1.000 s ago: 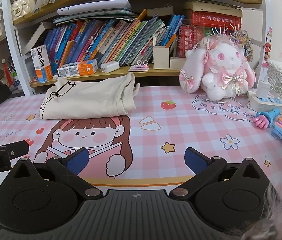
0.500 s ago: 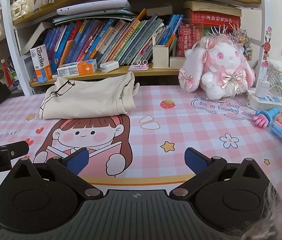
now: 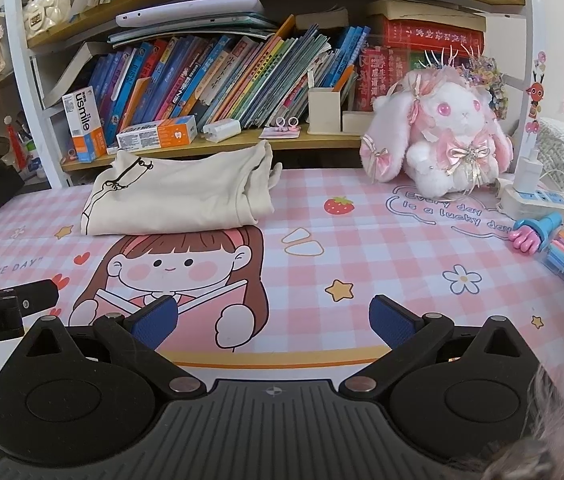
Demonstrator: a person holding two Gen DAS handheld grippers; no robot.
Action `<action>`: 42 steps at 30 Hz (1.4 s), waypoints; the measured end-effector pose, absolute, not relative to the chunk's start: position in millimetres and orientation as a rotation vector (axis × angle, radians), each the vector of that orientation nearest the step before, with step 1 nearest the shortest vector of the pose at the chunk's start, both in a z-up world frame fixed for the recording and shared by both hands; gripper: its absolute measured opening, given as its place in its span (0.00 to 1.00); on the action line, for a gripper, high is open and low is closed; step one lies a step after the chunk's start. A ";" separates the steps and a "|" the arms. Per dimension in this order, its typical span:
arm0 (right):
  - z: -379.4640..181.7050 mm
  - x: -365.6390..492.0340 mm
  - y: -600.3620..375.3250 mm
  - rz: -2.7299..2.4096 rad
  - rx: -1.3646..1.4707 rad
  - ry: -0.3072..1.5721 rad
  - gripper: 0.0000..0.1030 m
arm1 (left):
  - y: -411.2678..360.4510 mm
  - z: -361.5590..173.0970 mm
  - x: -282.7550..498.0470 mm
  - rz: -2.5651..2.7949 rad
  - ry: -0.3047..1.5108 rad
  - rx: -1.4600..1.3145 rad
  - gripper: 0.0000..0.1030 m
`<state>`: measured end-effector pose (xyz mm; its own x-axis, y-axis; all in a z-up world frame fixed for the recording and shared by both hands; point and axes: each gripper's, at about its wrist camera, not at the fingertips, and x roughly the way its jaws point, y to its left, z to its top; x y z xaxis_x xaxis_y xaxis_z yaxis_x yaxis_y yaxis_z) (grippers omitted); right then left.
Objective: Fold clothes
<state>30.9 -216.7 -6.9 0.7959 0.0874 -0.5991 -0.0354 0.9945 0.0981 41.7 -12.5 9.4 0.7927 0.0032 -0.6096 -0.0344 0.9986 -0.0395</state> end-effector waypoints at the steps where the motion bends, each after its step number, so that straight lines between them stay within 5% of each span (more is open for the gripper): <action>1: -7.0 30.8 -216.4 0.066 0.083 0.648 1.00 | -12.2 9.0 41.7 0.022 0.656 -0.051 0.96; 42: -10.7 32.4 -213.9 0.076 0.081 0.669 1.00 | -8.8 5.6 40.4 0.029 0.651 -0.056 0.96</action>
<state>32.4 -213.9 -10.7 0.7821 0.0966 -0.6156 -0.0444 0.9940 0.0996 40.4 -8.8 5.6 0.7951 0.0091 -0.6064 -0.0445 0.9981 -0.0433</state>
